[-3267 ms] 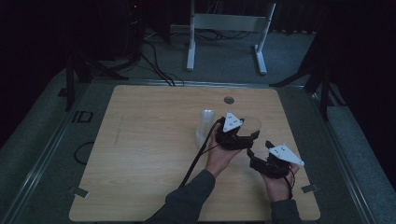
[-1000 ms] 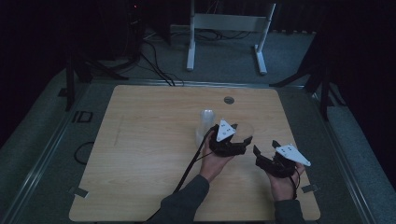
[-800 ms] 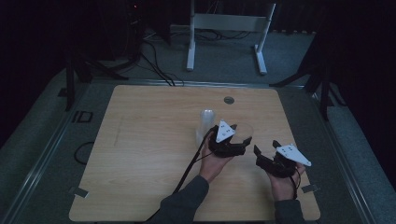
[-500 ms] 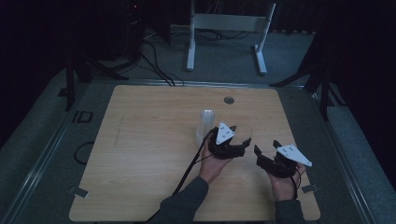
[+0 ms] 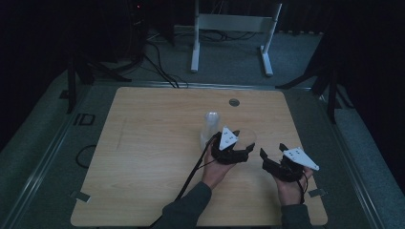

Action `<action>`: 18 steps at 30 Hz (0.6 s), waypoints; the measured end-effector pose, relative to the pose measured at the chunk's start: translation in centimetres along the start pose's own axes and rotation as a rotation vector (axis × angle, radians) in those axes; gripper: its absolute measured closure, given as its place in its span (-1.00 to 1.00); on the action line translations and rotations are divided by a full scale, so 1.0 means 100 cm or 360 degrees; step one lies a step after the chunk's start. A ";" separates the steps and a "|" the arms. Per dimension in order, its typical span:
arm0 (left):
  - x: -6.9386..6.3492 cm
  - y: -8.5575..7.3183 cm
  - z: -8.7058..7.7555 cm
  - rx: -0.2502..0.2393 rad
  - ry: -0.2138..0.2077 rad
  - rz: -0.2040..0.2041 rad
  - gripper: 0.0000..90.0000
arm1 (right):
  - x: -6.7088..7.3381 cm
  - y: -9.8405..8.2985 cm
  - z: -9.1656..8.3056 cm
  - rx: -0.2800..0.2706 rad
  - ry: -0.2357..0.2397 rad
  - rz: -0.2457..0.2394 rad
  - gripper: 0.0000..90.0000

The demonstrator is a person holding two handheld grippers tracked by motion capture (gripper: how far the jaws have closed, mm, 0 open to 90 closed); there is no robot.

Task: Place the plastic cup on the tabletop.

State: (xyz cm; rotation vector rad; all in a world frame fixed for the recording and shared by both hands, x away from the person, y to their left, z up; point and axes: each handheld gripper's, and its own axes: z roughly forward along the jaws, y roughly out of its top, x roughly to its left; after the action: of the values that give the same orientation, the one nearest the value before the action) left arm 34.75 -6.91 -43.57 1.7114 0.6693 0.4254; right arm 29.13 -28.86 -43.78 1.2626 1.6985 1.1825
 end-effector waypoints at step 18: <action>0.002 -0.012 0.000 0.0023 0.0027 -0.0004 -0.36 | 0.000 0.000 0.000 0.0002 0.0002 -0.0002 -0.49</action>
State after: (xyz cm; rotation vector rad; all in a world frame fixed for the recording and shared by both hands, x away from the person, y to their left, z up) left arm 34.65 -6.54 -44.76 1.7221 0.6880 0.4345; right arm 29.15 -28.83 -43.82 1.2614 1.7008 1.1818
